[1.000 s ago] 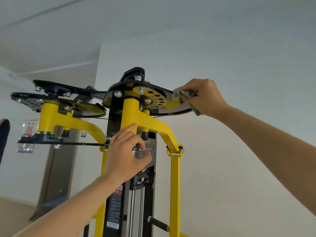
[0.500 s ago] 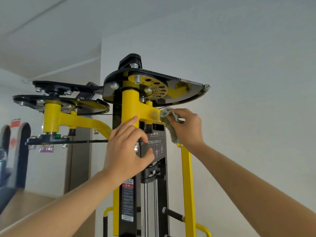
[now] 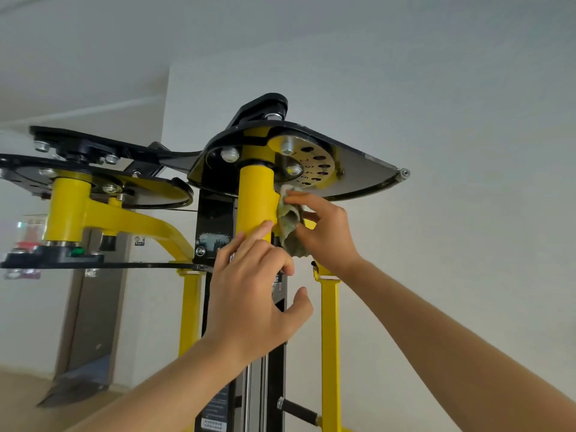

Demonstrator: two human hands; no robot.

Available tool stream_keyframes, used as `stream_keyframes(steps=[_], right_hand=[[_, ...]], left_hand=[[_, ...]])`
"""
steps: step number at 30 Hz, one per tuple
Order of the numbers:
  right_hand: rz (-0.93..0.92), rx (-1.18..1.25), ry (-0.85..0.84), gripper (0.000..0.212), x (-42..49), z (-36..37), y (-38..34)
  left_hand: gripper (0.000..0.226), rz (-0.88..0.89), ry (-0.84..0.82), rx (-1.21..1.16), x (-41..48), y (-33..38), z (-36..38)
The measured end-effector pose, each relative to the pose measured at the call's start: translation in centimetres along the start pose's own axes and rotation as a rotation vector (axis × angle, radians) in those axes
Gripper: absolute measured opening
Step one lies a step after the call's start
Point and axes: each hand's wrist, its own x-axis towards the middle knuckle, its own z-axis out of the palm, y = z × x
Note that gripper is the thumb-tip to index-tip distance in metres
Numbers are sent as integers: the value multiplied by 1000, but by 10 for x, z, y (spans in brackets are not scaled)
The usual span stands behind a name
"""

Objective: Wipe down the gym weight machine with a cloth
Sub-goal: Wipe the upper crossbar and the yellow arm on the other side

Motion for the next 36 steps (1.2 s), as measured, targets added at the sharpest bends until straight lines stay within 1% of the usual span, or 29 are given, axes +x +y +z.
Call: stream_keyframes(steps=[2,6,10,12,14,17,19,21,22,23,25,26,28,32,33,36], right_hand=[[24,-42,-14,41,0,-2,16],[82,-74,-51,46,-2,-4,49],[100,-59,-67,50,-2,-1,79],[101,-27,-61,49,-1,1,94],[88,3,-65,49,0,2,109],[48,59,-73,47,2,0,130],[6,103,-74,43,3,-3,140],[-21,159,-77,37,2,-9,148],[-28,183,-73,32,1,-11,149],[-20,215,-63,24,0,-14,150],[69,280,-35,8,-1,-22,150],[121,298,-28,8,-2,-26,150],[186,331,-55,15,-3,-32,148],[256,406,-168,23,-8,-46,152],[275,446,-209,24,-10,-50,155],[364,609,-364,22,-15,-66,169]], left_hand=[[19,6,11,-13,0,-1,2],[17,21,27,-2,-1,-1,4],[20,33,-29,122,4,4,-3],[26,69,-97,256,11,13,-9],[35,82,-212,413,20,27,-11],[50,-5,-431,641,44,54,3],[50,-48,-512,708,63,64,23],[39,-107,-543,702,79,63,45],[37,-165,-559,689,86,61,57],[40,-235,-575,675,92,59,69],[52,-377,-617,647,100,56,93],[58,-428,-632,636,101,56,103],[58,-470,-621,606,100,54,120],[31,-538,-505,447,95,41,134],[27,-581,-503,391,96,38,133],[19,-782,-517,172,106,33,122]])
